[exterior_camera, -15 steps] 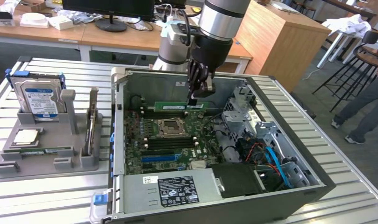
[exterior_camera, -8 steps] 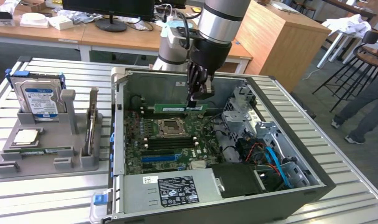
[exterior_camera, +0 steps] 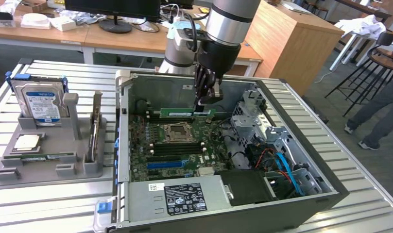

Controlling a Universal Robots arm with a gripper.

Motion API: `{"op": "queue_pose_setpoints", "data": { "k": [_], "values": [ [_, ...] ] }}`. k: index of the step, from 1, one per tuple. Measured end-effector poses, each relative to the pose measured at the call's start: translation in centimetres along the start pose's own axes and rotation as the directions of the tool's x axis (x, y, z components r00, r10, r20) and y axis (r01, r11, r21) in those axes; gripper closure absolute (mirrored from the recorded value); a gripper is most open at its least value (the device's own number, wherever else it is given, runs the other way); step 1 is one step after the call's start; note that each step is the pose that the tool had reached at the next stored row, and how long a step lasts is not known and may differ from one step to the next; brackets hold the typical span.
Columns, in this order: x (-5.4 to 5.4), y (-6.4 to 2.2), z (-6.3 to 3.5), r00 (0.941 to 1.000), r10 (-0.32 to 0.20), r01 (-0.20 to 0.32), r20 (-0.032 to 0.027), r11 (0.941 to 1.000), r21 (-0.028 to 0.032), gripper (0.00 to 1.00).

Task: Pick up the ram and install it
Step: 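Insert the ram into the slot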

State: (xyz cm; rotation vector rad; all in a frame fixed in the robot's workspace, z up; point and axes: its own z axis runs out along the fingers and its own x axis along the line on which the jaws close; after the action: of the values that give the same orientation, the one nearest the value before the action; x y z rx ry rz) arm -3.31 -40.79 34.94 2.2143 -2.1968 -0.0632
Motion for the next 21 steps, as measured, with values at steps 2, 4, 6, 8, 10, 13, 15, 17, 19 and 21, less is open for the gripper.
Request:
{"op": "queue_pose_setpoints", "data": {
  "k": [2,4,6,8,10,13,15,17,19,21],
  "values": [
    [0.1,-0.01,-0.01,1.0,0.0,0.0,-0.0002,1.0,0.0,0.88],
    [0.25,0.0,-0.02,1.0,0.0,0.0,-0.0003,1.0,-0.0001,0.88],
    [0.42,0.0,-0.01,1.0,0.0,0.0,-0.0002,1.0,-0.0001,0.88],
    [0.6,0.0,-0.01,1.0,0.0,0.0,-0.0002,1.0,-0.0001,0.88],
    [0.79,0.0,-0.01,1.0,0.0,0.0,-0.0002,1.0,0.0,0.88],
    [0.92,0.01,0.0,1.0,0.0,0.0,-0.0001,1.0,0.0,0.88],
    [0.92,0.01,0.0,1.0,0.0,0.0,-0.0002,1.0,0.0,0.88],
    [0.93,0.0,-0.01,1.0,0.0,0.0,-0.0003,1.0,-0.0001,0.88],
    [0.93,0.0,0.04,1.0,0.0,0.0,-0.0004,1.0,-0.0001,0.88],
    [0.93,-0.01,0.24,1.0,0.0,0.0,-0.0001,1.0,0.0012,0.88]
  ]
}}
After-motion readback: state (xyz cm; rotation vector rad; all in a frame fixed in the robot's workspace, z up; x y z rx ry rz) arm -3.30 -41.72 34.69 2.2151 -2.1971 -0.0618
